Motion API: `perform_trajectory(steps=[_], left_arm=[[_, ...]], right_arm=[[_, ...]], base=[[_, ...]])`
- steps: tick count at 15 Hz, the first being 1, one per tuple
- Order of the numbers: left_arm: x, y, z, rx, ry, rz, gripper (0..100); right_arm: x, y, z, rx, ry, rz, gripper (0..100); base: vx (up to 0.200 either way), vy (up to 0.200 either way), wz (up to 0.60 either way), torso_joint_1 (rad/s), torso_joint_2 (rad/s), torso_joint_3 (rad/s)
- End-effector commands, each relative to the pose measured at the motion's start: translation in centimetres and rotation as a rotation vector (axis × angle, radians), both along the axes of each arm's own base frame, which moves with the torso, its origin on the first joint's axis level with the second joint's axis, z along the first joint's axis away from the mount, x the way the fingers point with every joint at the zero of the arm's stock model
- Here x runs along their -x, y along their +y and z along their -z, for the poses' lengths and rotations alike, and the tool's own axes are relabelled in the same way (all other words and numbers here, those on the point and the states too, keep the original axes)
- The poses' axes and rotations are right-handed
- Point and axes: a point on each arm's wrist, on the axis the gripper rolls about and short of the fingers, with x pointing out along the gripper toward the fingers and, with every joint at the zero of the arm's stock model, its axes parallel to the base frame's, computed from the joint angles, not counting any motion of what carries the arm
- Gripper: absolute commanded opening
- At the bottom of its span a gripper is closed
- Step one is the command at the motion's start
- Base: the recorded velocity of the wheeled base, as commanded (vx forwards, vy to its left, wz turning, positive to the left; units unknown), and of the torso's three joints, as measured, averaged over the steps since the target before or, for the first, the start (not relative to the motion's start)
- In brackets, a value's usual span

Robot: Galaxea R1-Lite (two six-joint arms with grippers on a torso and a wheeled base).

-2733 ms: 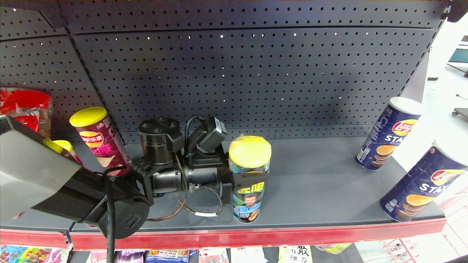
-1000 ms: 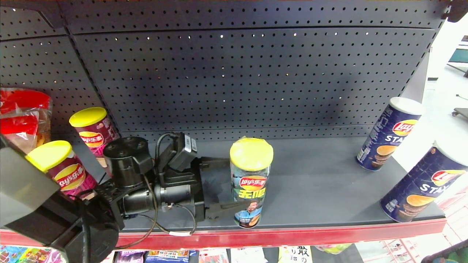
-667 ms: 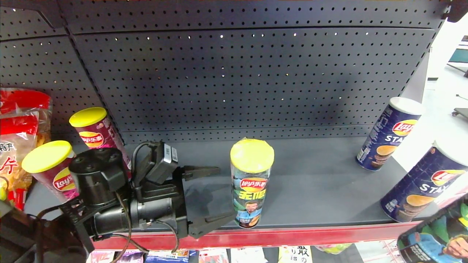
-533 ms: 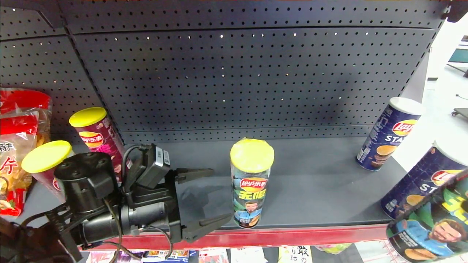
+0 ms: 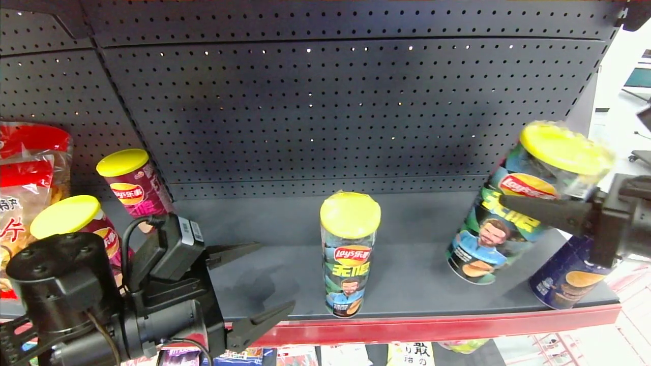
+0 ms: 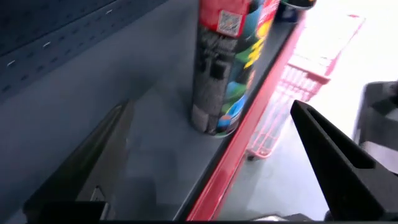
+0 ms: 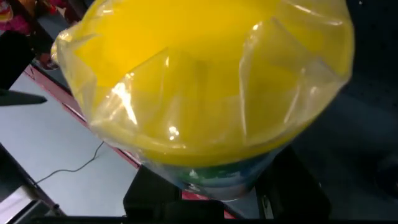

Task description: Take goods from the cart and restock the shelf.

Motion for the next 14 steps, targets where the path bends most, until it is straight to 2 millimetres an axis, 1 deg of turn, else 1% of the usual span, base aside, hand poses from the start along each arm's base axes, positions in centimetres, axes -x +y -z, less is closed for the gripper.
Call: perform_trajectory(steps=[1, 2, 3, 4, 5, 6, 7, 8, 9, 10, 11, 13, 14], left_arm=[[0.8, 0.5, -1.0, 0.016, -0.031, -0.012, 100], [0.9, 0.5, -1.0, 0.013, -0.027, -0.012, 100], [0.9, 0.5, -1.1, 0.014, -0.028, -0.012, 100], [0.9, 0.5, -1.1, 0.015, -0.028, -0.009, 100], [0.9, 0.5, -1.1, 0.018, -0.031, -0.005, 100], [0.9, 0.5, -1.1, 0.017, -0.030, -0.006, 100], [1.4, 0.8, -1.1, 0.016, -0.030, -0.014, 100], [2.1, 1.3, -0.6, 0.006, -0.013, -0.017, 100], [2.4, 1.5, -0.3, 0.000, -0.004, -0.019, 100], [3.7, 2.2, 0.4, -0.015, 0.021, -0.020, 100], [4.1, 2.5, 0.7, -0.022, 0.026, -0.035, 100], [4.4, 2.8, 0.8, -0.028, 0.028, -0.062, 100], [4.4, 2.9, 0.8, -0.030, 0.027, -0.073, 100]], right_arm=[[-4.9, 2.5, 0.7, 0.019, 0.054, -0.036, 0], [-5.9, 3.0, 0.8, 0.025, 0.058, -0.052, 0], [-7.3, 3.6, 1.0, 0.055, 0.049, -0.070, 0], [-8.0, 3.9, 1.3, 0.074, 0.046, -0.081, 0], [-9.4, 4.5, 1.9, 0.096, 0.044, -0.097, 0], [-9.8, 4.7, 2.1, 0.094, 0.046, -0.106, 0], [-10.9, 5.6, 2.4, 0.084, 0.040, -0.141, 0], [-11.6, 6.2, 2.6, 0.081, 0.036, -0.153, 0], [-11.9, 6.3, 2.7, 0.082, 0.037, -0.153, 0], [-12.7, 7.1, 2.9, 0.080, 0.039, -0.183, 0], [-13.4, 7.6, 3.1, 0.077, 0.041, -0.197, 0], [-14.4, 8.1, 3.5, 0.080, 0.044, -0.206, 0], [-15.3, 8.5, 4.0, 0.096, 0.040, -0.215, 0]], base=[[0.000, 0.000, 0.00, 0.000, 0.00, 0.000], [0.000, 0.000, 0.00, 0.000, 0.00, 0.000], [0.000, 0.000, 0.00, 0.000, 0.00, 0.000], [0.000, 0.000, 0.00, 0.000, 0.00, 0.000], [0.000, 0.000, 0.00, 0.000, 0.00, 0.000], [0.000, 0.000, 0.00, 0.000, 0.00, 0.000], [0.000, 0.000, 0.00, 0.000, 0.00, 0.000], [0.000, 0.000, 0.00, 0.000, 0.00, 0.000], [0.000, 0.000, 0.00, 0.000, 0.00, 0.000], [0.000, 0.000, 0.00, 0.000, 0.00, 0.000], [0.000, 0.000, 0.00, 0.000, 0.00, 0.000], [0.000, 0.000, 0.00, 0.000, 0.00, 0.000], [0.000, 0.000, 0.00, 0.000, 0.00, 0.000]])
